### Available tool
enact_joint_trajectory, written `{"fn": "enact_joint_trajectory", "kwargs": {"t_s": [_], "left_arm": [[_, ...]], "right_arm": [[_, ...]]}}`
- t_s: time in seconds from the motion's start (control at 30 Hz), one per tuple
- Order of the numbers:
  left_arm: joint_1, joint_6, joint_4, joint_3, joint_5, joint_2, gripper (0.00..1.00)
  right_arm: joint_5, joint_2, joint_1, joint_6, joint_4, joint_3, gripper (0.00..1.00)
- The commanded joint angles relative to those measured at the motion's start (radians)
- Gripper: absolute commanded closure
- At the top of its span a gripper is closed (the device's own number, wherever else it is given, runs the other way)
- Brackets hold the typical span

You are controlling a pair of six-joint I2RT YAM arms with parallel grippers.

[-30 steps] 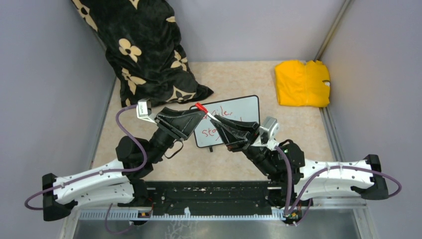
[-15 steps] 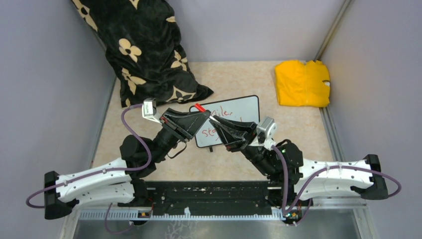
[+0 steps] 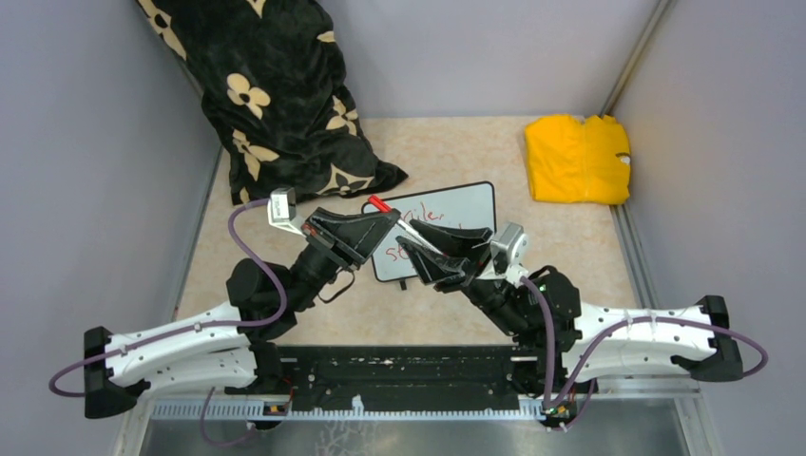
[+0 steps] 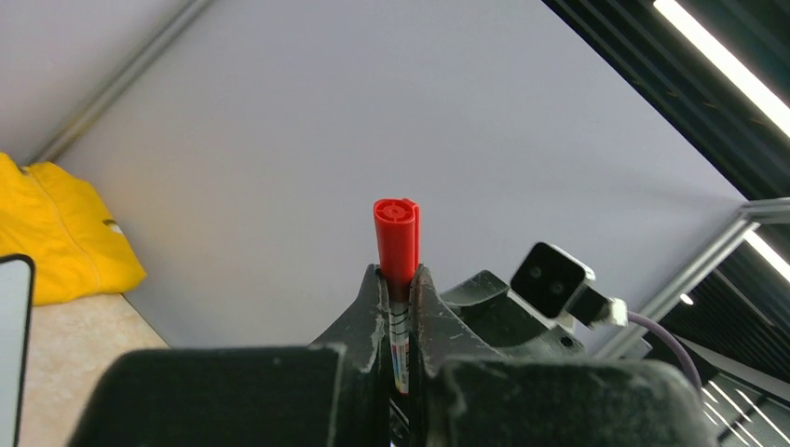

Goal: Write a sentence on the whiteboard
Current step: Place the whiteboard marker at the center of the board.

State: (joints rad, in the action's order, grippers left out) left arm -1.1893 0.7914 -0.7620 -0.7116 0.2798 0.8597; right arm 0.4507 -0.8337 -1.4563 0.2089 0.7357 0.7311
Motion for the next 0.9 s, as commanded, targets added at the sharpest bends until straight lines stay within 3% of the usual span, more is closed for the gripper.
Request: {"fn": "enact_joint_trajectory", "kwargs": {"t_s": [0.0, 0.07, 0.1, 0.13, 0.3, 0.67, 0.87], "left_arm": [[0.003, -0.063, 0.028, 0.002, 0.055, -0.011, 1.0], [0.003, -0.069, 0.039, 0.003, 0.067, -0.017, 1.0], [0.003, -0.074, 0.05, 0.003, 0.074, -0.021, 1.0], [0.003, -0.081, 0.06, 0.003, 0.081, -0.027, 1.0], [0.003, -0.147, 0.21, -0.005, 0.146, -0.105, 1.0], [0.003, -0.292, 1.035, -0.206, 0.426, -0.301, 1.0], [0.003, -0.35, 1.398, -0.378, 0.529, -0.174, 1.0]], "right_arm": [[-0.029, 0.029, 0.003, -0.036, -0.04, 0.024, 0.57], [-0.035, 0.034, 0.004, -0.044, -0.074, 0.031, 0.48], [-0.04, 0.038, 0.004, -0.048, -0.092, 0.035, 0.3], [-0.042, 0.041, 0.004, -0.05, -0.111, 0.038, 0.24], [-0.046, 0.081, 0.004, -0.068, -0.249, 0.052, 0.06], [0.039, 0.252, 0.003, -0.095, -0.522, 0.008, 0.02], [0.142, 0.272, 0.004, -0.085, -0.554, -0.018, 0.02]]}}
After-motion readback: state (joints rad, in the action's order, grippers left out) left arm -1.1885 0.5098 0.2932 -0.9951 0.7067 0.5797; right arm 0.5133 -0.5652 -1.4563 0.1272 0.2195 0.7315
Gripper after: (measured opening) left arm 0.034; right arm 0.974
